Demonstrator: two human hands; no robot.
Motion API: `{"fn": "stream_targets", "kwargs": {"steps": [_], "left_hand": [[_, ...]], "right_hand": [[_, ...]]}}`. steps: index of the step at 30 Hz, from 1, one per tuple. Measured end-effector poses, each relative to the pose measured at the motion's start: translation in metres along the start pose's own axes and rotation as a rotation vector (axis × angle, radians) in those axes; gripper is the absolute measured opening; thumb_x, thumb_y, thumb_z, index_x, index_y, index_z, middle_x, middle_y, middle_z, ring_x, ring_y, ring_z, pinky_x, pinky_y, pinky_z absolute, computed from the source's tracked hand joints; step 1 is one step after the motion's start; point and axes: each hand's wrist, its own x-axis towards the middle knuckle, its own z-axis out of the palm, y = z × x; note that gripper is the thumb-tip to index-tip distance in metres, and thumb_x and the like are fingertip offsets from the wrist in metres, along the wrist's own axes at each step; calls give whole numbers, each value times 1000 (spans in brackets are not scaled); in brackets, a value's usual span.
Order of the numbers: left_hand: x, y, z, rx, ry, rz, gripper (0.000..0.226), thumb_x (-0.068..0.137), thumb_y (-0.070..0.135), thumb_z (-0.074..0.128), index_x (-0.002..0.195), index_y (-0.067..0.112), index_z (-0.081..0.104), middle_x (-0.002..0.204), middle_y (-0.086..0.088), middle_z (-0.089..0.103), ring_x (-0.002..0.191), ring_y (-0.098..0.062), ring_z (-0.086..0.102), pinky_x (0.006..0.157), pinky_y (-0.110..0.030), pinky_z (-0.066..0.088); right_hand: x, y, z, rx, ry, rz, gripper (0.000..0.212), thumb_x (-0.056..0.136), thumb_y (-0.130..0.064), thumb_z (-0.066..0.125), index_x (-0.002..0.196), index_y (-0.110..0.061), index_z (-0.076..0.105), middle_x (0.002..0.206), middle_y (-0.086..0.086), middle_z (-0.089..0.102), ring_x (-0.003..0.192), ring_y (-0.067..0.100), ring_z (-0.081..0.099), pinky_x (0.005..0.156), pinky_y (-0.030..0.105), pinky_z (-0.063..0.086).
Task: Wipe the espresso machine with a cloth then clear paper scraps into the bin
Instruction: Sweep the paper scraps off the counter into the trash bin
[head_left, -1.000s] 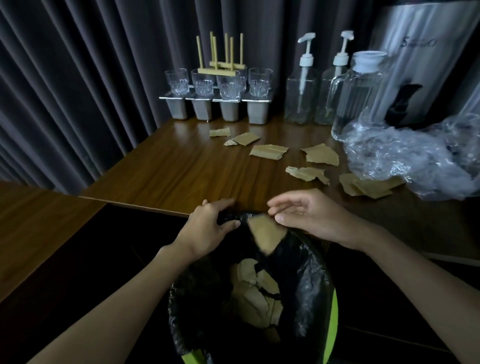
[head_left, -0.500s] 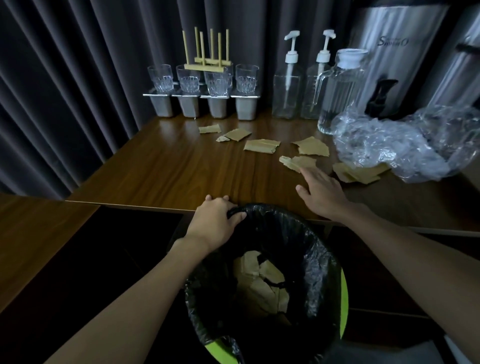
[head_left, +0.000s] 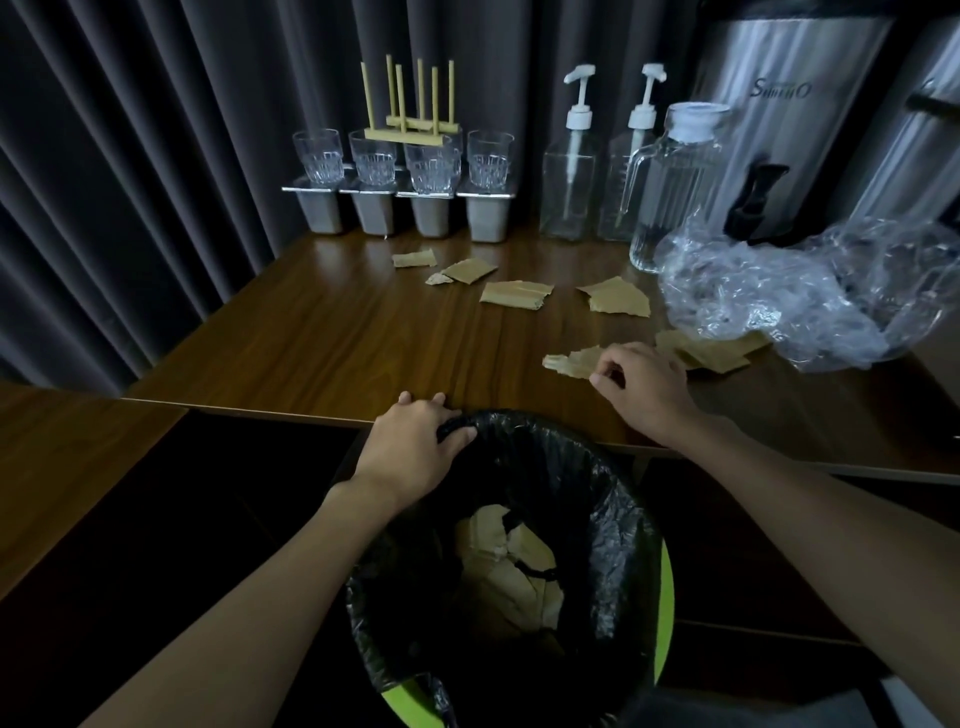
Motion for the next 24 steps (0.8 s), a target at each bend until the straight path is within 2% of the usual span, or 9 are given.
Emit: {"fn": "stream_targets", "kwargs": {"steps": [5, 7, 12, 15, 18, 20, 22, 24], "left_hand": [[2, -2, 2, 3, 8, -9, 43, 99, 47, 55, 136, 25, 63, 157, -2, 42, 150, -33, 26, 122, -42, 20], [3, -4, 2, 3, 4, -4, 44, 99, 47, 55, 135, 24, 63, 156, -3, 44, 149, -31, 29, 123, -42, 19], [3, -4, 3, 33, 9, -27, 47, 98, 50, 56, 137, 25, 61, 158, 1, 41, 150, -33, 25, 120, -46, 24], [4, -4, 3, 39, 11, -32, 46, 97, 50, 56, 137, 26, 61, 157, 2, 41, 150, -34, 26, 120, -44, 24], [5, -4, 2, 53, 10, -35, 46, 97, 51, 56, 136, 27, 62, 157, 3, 42, 150, -34, 27, 120, -44, 25], [5, -4, 2, 53, 10, -37, 44, 97, 50, 56, 135, 27, 63, 157, 3, 42, 149, -34, 27, 120, -46, 25], [4, -5, 2, 30, 13, -34, 42, 97, 49, 57, 132, 28, 64, 156, 1, 44, 149, -34, 28, 121, -45, 24], [3, -5, 2, -14, 21, -18, 35, 97, 46, 59, 127, 28, 68, 152, -4, 48, 148, -31, 33, 124, -43, 21]], "right_hand": [[4, -3, -10, 93, -81, 90, 47, 89, -29, 65, 133, -25, 50, 121, 2, 52, 119, 23, 47, 110, 49, 25], [5, -4, -13, 103, -152, 107, 42, 88, -30, 65, 128, -30, 55, 118, 1, 48, 119, 25, 44, 112, 49, 22], [4, -1, -14, 175, -155, 80, 13, 85, -29, 70, 94, -34, 62, 111, -3, 45, 119, 23, 43, 112, 48, 22], [4, -1, -10, 186, -126, 41, 9, 86, -35, 68, 92, -29, 63, 118, -3, 46, 121, 20, 42, 112, 49, 21], [5, -4, -8, 143, -112, 1, 15, 88, -36, 67, 93, -24, 59, 117, -2, 51, 119, 23, 45, 108, 50, 28], [6, -7, -9, 142, -138, 10, 25, 86, -31, 69, 103, -24, 52, 113, -3, 50, 116, 24, 47, 103, 52, 35], [6, -10, -11, 194, -191, 53, 42, 87, -26, 70, 122, -21, 47, 121, 1, 53, 117, 24, 49, 103, 51, 38], [5, -12, -14, 276, -200, 60, 48, 88, -18, 68, 132, -16, 49, 126, 5, 55, 114, 21, 53, 99, 41, 44]]}}
